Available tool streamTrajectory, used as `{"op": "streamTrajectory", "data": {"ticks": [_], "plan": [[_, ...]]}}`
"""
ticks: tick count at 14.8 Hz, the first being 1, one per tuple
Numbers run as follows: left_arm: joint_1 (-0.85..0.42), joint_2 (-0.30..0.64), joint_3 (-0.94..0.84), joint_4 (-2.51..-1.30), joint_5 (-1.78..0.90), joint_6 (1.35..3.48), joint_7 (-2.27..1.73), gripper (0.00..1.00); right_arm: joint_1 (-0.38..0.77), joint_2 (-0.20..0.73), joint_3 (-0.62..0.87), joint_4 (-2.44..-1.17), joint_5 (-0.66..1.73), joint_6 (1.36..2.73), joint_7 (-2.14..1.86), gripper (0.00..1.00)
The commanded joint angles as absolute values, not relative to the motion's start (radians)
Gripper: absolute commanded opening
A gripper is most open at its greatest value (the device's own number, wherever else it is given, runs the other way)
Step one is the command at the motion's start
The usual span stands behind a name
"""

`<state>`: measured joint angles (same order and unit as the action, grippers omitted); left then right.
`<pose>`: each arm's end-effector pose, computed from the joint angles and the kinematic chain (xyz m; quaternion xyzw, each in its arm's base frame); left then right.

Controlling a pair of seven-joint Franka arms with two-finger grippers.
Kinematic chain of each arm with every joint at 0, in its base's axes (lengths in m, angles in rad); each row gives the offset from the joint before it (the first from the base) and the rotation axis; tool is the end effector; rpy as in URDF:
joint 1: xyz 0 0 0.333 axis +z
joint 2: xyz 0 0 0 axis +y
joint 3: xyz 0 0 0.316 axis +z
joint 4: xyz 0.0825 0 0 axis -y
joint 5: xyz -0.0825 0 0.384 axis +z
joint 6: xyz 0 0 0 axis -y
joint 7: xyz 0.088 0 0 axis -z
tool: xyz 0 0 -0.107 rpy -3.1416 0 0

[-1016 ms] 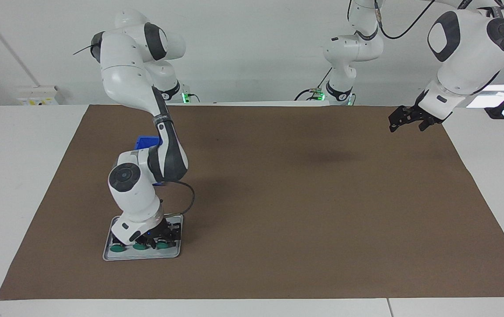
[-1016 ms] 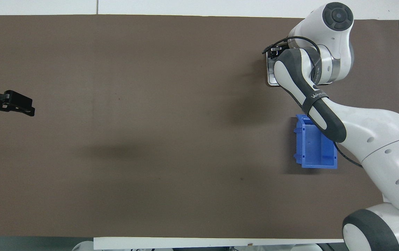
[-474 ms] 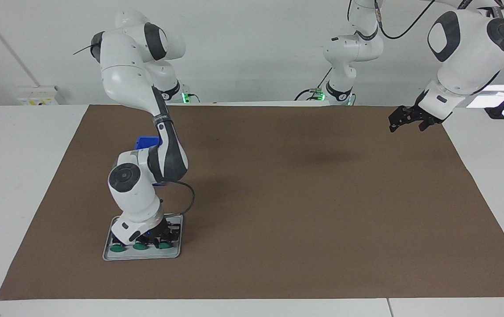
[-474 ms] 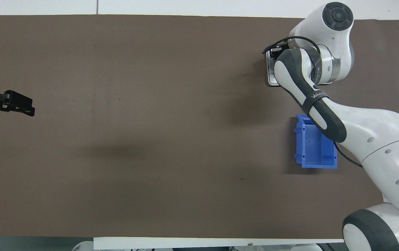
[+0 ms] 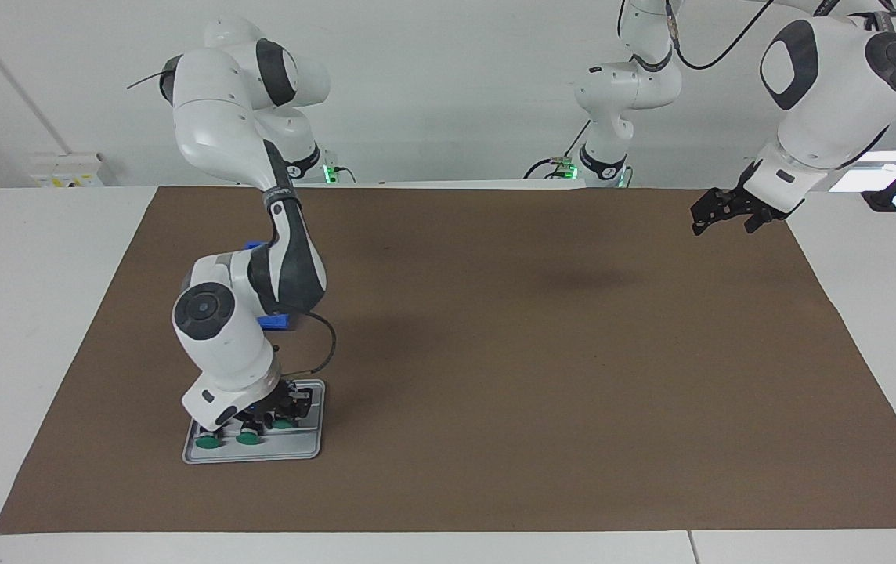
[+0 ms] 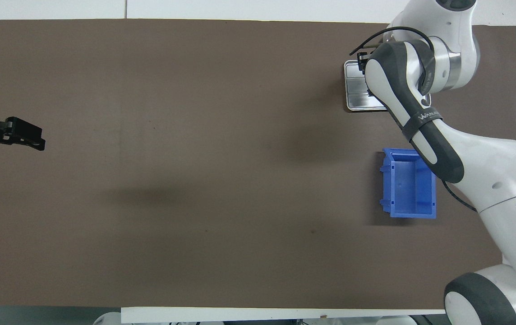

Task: Place and press button with both arms
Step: 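Grasp a black-and-green button part in the tray with the right gripper, then carry the button part to the table center and lower it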

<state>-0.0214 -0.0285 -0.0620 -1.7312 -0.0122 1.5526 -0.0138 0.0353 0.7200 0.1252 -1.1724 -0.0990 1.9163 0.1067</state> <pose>0.5340 -0.0464 0.5635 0.9966 -0.0343 -0.0752 0.0016 0.7463 0.0871 0.3707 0.9995 0.0270 0.0151 0.0038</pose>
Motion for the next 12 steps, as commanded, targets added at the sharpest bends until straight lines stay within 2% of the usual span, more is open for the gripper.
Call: {"op": "streamTrajectory", "data": {"ticks": [1, 6, 9, 12], "plan": [[-0.017, -0.028, -0.061, -1.723, -0.02, 1.555, -0.002, 1.0, 0.044, 0.697, 0.132, -1.123, -0.063, 1.85, 0.127, 0.23], [-0.017, -0.028, -0.061, -1.723, -0.02, 1.555, -0.002, 1.0, 0.118, 0.628, 0.107, -1.126, 0.009, 1.787, 0.326, 0.23], [-0.017, -0.028, -0.061, -1.723, -0.02, 1.555, -0.002, 1.0, 0.201, 0.624, 0.103, -1.126, -0.006, 1.799, 0.544, 0.23], [-0.017, -0.028, -0.061, -1.723, -0.02, 1.555, -0.002, 1.0, 0.232, 0.623, 0.097, -1.127, -0.009, 1.792, 0.708, 0.23]]}}
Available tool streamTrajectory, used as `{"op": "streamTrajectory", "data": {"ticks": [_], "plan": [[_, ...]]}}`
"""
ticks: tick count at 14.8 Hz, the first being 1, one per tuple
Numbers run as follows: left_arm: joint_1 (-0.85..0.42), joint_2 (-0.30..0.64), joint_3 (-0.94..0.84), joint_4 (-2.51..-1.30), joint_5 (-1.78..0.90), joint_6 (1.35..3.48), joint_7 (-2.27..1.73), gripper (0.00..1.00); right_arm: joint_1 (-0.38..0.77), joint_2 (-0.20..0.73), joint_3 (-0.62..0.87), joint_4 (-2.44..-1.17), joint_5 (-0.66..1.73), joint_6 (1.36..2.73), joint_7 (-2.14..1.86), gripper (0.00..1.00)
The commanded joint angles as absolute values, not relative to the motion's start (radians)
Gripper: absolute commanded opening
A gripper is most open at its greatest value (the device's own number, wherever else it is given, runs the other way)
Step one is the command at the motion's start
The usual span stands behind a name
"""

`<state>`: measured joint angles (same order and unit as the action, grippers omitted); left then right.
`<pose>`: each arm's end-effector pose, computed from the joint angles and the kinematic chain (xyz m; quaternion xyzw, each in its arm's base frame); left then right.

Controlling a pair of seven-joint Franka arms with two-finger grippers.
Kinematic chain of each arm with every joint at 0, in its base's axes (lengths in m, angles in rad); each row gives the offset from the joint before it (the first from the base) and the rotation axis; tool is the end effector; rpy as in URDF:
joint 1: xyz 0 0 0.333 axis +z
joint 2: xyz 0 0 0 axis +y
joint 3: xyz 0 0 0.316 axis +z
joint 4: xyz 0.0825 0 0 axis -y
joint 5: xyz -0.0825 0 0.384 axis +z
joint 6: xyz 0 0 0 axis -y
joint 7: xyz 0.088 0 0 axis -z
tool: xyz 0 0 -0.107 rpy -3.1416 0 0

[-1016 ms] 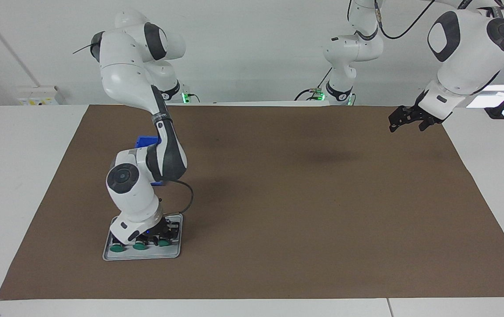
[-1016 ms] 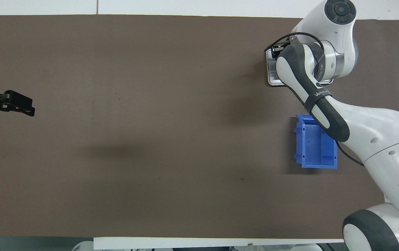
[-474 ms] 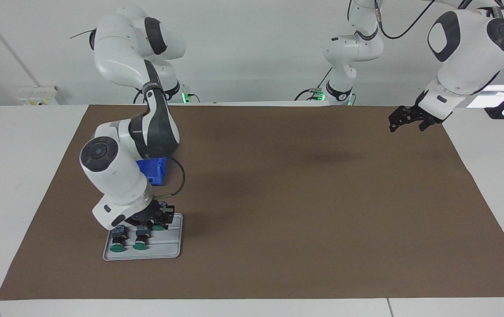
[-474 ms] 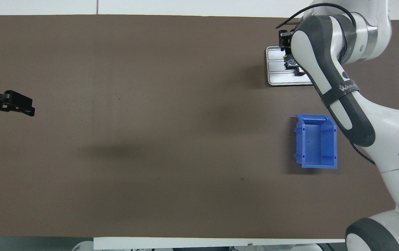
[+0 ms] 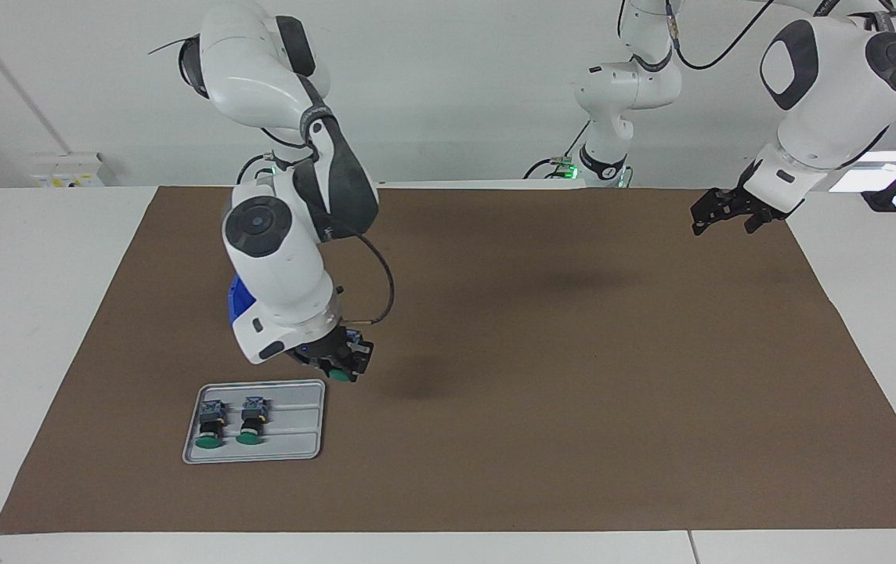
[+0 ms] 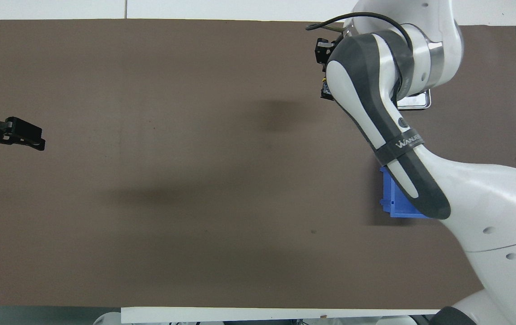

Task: Place and press button with both arms
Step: 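Carry the button part to the table center and lower it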

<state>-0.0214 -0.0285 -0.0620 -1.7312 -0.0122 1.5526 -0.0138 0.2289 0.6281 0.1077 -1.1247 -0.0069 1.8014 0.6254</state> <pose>0.5340 -0.0464 0.5635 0.9966 -0.0343 -0.0752 0.0016 0.7037 0.2217 0.4510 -0.9873 0.1540 -0.0101 0.0368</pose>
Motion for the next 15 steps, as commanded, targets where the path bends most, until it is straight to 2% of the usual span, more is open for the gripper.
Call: {"op": "streamTrajectory", "data": {"ticks": [1, 3, 9, 12, 15], "plan": [[-0.017, -0.028, -0.061, -1.723, -0.02, 1.555, -0.002, 1.0, 0.235, 0.621, 0.097, -1.129, -0.006, 1.793, 0.776, 0.23], [-0.017, -0.028, -0.061, -1.723, -0.02, 1.555, -0.002, 1.0, 0.273, 0.618, 0.068, -1.14, 0.001, 1.787, 0.949, 0.23], [-0.017, -0.028, -0.063, -1.723, -0.02, 1.555, -0.002, 1.0, 0.386, 0.554, 0.025, -1.278, 0.009, 1.801, 1.36, 0.21], [-0.015, -0.028, -0.061, -1.723, -0.02, 1.555, -0.002, 1.0, 0.51, 0.517, -0.052, -1.354, 0.035, 1.802, 1.491, 0.21], [-0.017, -0.028, -0.061, -1.723, -0.02, 1.555, -0.002, 1.0, 0.554, 0.503, -0.058, -1.39, 0.083, 1.802, 1.651, 0.21]]}}
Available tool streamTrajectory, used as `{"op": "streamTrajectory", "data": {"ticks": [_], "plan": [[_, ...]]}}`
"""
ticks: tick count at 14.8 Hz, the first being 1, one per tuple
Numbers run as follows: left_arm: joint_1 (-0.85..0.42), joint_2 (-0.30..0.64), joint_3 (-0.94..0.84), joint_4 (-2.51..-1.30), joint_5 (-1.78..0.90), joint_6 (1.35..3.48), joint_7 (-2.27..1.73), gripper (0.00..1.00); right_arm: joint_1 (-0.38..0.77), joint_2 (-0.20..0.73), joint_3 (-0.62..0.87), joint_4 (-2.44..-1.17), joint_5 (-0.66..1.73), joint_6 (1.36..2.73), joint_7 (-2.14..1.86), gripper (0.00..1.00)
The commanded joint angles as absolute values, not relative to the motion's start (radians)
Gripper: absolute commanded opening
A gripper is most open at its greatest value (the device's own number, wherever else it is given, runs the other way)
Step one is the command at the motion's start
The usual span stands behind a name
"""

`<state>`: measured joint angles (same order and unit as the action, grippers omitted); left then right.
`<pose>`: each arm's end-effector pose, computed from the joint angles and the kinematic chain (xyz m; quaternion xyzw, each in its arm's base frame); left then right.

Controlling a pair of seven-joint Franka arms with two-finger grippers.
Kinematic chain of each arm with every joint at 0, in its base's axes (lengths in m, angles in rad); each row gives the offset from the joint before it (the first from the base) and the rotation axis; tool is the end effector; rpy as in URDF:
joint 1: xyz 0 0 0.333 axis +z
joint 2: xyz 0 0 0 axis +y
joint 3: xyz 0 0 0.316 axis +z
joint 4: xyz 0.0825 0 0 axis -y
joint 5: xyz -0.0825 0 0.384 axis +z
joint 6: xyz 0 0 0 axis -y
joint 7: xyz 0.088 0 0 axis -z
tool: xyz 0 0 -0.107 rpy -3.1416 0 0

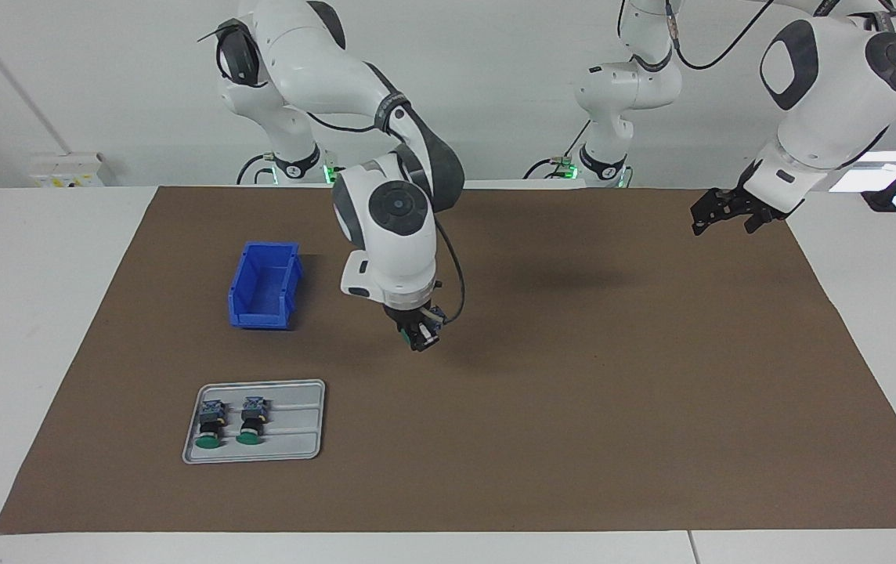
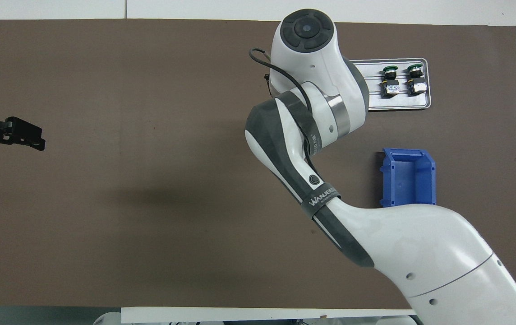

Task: Place and press button with both arms
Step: 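Carry the button part to the table center and lower it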

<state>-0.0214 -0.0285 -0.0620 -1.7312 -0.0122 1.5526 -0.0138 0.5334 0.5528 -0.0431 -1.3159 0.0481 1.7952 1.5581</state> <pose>0.5340 -0.0464 0.5635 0.9966 -0.0343 -0.0752 0.0016 0.6191 0.3422 0.4119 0.8585 -0.5115 -0.0291 0.0250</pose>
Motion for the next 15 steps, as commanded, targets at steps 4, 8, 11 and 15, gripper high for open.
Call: {"op": "streamTrajectory", "data": {"ticks": [4, 8, 11, 15], "plan": [[-0.015, -0.028, -0.061, -1.723, -0.02, 1.555, -0.002, 1.0, 0.627, 0.483, -0.057, -1.428, 0.097, 1.81, 1.804, 0.21], [-0.017, -0.028, -0.061, -1.723, -0.02, 1.555, -0.002, 1.0, 0.693, 0.421, -0.048, -1.61, 0.101, 1.969, 1.926, 0.21], [-0.015, -0.028, -0.061, -1.723, -0.02, 1.555, -0.002, 1.0, 0.696, 0.374, -0.048, -1.777, 0.103, 2.113, 1.93, 0.22], [-0.017, -0.028, -0.061, -1.723, -0.02, 1.555, -0.002, 1.0, 0.695, 0.357, -0.046, -1.844, 0.104, 2.163, 1.954, 0.22]]}}
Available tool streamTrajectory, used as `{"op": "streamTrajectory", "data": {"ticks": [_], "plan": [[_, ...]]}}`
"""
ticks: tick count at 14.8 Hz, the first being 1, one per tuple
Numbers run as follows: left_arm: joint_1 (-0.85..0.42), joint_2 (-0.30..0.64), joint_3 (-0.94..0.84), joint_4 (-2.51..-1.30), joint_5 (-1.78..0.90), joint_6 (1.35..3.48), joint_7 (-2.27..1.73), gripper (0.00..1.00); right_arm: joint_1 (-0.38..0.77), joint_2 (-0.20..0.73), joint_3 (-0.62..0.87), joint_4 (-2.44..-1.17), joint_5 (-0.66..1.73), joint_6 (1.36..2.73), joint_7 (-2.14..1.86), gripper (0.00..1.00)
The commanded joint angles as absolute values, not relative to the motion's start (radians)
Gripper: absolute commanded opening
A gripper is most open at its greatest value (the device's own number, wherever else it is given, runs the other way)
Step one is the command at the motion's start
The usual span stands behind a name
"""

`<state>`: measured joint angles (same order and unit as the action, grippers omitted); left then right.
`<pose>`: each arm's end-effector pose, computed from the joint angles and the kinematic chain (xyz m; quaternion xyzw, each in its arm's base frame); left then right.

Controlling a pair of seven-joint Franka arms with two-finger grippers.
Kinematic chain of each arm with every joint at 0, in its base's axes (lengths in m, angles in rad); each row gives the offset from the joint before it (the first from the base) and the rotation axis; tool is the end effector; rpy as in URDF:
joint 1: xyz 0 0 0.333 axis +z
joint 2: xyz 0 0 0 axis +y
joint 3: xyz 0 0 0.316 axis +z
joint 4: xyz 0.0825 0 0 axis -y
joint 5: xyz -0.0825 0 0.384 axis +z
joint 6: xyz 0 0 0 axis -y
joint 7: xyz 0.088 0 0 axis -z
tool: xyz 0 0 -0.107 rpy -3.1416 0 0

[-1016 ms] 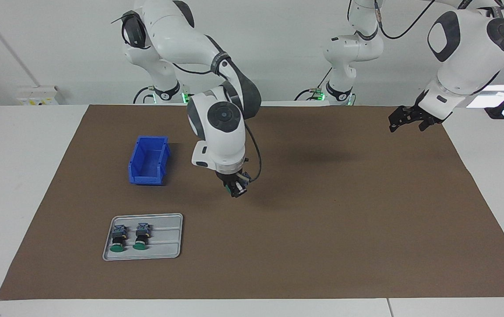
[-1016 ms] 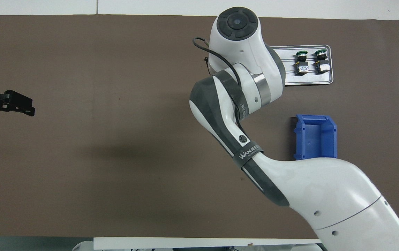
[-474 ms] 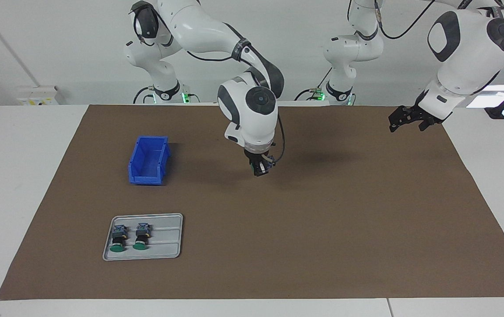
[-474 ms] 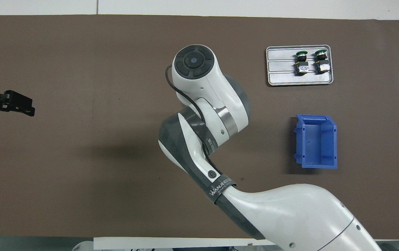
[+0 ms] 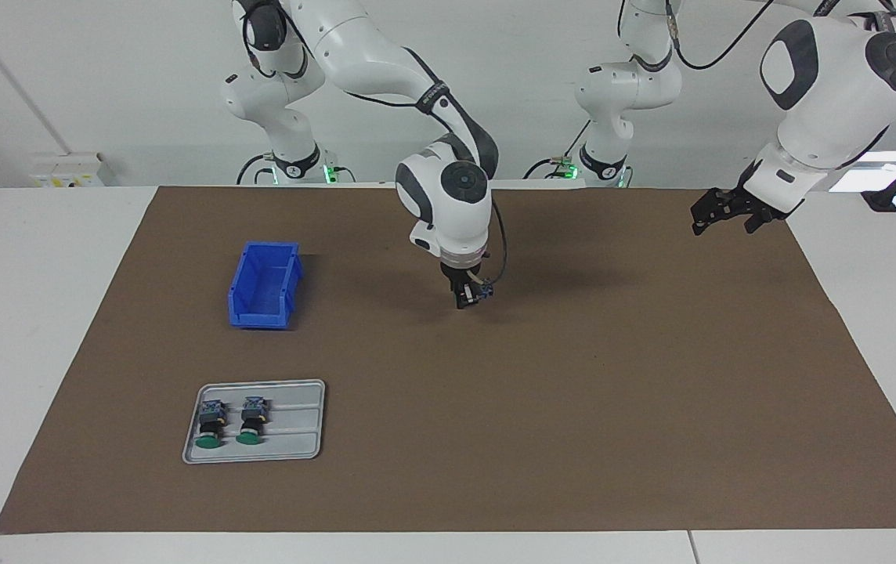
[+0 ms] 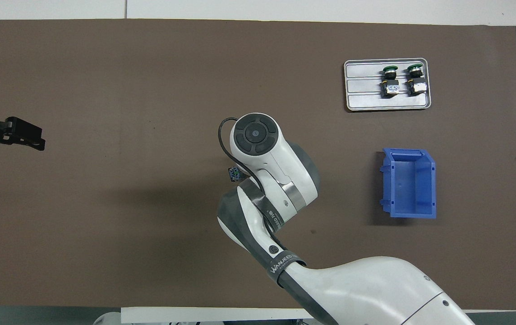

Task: Place and press button with both arms
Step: 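Carry the button part to the table center and lower it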

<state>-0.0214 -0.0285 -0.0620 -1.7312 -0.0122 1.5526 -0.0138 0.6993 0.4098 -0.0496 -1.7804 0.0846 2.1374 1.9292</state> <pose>0.5340 -0.0464 0.5635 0.9966 -0.0343 -0.0752 0.0016 0.5095 0.3947 0.3231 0.7885 -0.6140 -0.0314 0.0180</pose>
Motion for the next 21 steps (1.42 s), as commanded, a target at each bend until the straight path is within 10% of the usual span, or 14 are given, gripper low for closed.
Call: {"op": "streamTrajectory", "data": {"ticks": [1, 11, 15, 21], "plan": [[-0.017, -0.028, -0.061, -1.723, -0.02, 1.555, -0.002, 1.0, 0.693, 0.357, -0.046, -1.845, 0.104, 2.163, 1.968, 0.22], [-0.017, -0.028, -0.061, -1.723, -0.02, 1.555, -0.002, 1.0, 0.661, 0.35, -0.048, -1.911, 0.11, 2.27, 2.011, 0.25], [-0.017, -0.028, -0.061, -1.723, -0.02, 1.555, -0.002, 1.0, 0.663, 0.348, -0.048, -1.917, 0.11, 2.27, 2.014, 0.7], [-0.021, -0.028, -0.063, -1.723, -0.02, 1.557, -0.003, 1.0, 0.655, 0.348, -0.049, -1.895, 0.106, 2.215, 1.962, 0.85]]}}
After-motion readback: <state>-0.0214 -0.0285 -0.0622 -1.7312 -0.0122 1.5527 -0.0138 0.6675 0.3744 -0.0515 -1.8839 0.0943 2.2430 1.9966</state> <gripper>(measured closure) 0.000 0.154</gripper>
